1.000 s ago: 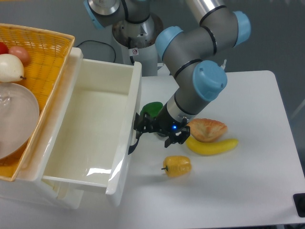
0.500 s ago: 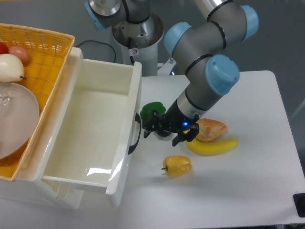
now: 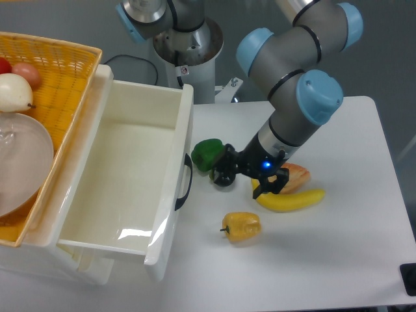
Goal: Slide the top white drawer open
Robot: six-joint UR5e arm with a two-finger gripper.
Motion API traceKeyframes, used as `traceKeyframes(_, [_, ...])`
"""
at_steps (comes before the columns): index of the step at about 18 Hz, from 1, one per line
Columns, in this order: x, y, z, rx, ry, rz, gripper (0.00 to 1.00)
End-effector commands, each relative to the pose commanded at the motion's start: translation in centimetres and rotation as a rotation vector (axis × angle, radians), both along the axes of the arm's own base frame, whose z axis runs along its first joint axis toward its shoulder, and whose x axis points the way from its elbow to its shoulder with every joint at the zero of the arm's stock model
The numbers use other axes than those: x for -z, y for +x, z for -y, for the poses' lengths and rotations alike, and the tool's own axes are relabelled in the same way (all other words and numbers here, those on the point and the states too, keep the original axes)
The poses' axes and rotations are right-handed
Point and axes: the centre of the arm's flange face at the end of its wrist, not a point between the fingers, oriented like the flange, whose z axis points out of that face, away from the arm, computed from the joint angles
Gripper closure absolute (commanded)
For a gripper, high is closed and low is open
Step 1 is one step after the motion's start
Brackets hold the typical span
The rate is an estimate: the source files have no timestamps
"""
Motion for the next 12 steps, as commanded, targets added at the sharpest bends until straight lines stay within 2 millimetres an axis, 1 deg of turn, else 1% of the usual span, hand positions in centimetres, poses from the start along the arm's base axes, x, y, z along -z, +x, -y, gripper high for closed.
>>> traceKeyframes(3, [0.3, -0.4, 0.5, 0.194, -0.042, -0.099, 0.0])
traceKeyframes(4, [0.9, -0.6, 0.5, 0.236, -0.048, -0.118, 0.0])
traceKeyframes(7, [2.6, -2.1, 0.3, 0.317, -0.026, -0.155, 0.0])
traceKeyframes(9, [2.6, -2.3, 0.2, 0.371, -0.012, -0.182, 0.0])
traceKeyframes(12, [2.8, -2.4, 0.5, 0.396, -0.019, -0.187, 0.0])
